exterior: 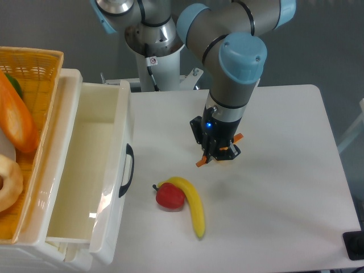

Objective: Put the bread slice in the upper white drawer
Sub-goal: 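Lower the gripper and grasp the thin bread slice beside the yellow pepper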

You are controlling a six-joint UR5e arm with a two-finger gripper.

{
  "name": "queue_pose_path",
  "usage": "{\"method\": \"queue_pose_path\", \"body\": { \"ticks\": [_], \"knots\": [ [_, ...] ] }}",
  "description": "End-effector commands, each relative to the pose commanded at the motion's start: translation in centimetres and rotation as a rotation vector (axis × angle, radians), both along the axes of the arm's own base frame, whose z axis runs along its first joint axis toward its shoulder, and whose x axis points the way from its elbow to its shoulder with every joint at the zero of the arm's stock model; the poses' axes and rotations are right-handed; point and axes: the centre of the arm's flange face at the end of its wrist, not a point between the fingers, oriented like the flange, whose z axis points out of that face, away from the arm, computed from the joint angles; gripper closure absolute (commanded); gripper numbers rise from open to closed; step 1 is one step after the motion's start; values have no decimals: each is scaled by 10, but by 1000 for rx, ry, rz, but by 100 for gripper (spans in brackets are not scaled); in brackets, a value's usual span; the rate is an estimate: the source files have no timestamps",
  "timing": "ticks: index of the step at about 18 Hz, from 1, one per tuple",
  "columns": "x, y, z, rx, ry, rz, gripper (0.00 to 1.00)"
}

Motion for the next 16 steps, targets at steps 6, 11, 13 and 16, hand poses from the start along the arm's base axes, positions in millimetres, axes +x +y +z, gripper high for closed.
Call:
{"method": "queue_pose_path", "body": {
  "ticks": [6,11,13,16],
  "knots": [
    [0,1,2,4,2,1,100],
    [2,-1,9,-2,2,20,100],
    [6,-5,21,-8,5,45,100],
    [4,-10,43,-44,30,212,100]
  ]
}}
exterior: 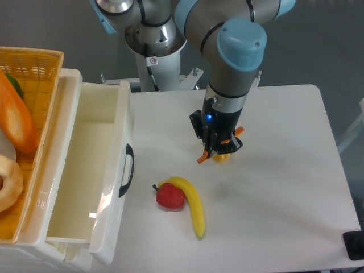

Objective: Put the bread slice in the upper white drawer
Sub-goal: 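Lower the gripper and grasp the thin bread slice beside the yellow pepper, then lift the bread slice and carry it toward the open white drawer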

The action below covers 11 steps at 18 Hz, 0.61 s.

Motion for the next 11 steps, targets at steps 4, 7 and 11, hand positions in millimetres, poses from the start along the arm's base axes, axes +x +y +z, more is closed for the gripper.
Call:
{"method": "queue_pose_path", "body": {
  "ticks": [4,7,11],
  "knots": [
    [17,-14,26,-2,-22,116,100],
    [31,-26,47,0,-34,186,100],
    [49,-29,64,28,-60,342,100]
  ]
}}
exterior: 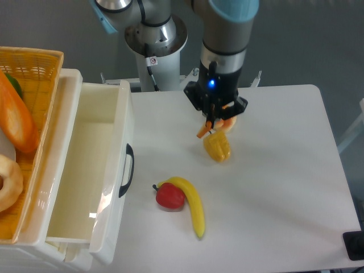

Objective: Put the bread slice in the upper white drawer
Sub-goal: 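Lift the bread slice and carry it toward the open white drawer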

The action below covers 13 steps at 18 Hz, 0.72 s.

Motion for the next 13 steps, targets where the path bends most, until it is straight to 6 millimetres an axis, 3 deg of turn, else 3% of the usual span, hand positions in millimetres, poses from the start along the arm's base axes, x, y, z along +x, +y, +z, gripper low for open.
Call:
{"method": "queue_pose_path", "body": {
  "ticks": [5,13],
  "knots": [
    [27,-5,35,118,-28,87,100],
    [61,-8,71,262,-93,170,100]
  ]
}}
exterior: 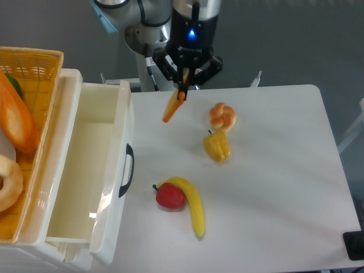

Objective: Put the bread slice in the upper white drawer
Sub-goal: 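Lift the bread slice and carry it toward the open white drawer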

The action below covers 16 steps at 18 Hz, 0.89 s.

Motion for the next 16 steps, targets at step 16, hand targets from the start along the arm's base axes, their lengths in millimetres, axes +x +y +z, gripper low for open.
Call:
{"method": "queue_pose_path", "body": {
  "ticks": [16],
  "knots": [
    [70,62,-3,73,-105,56,100]
  ]
}}
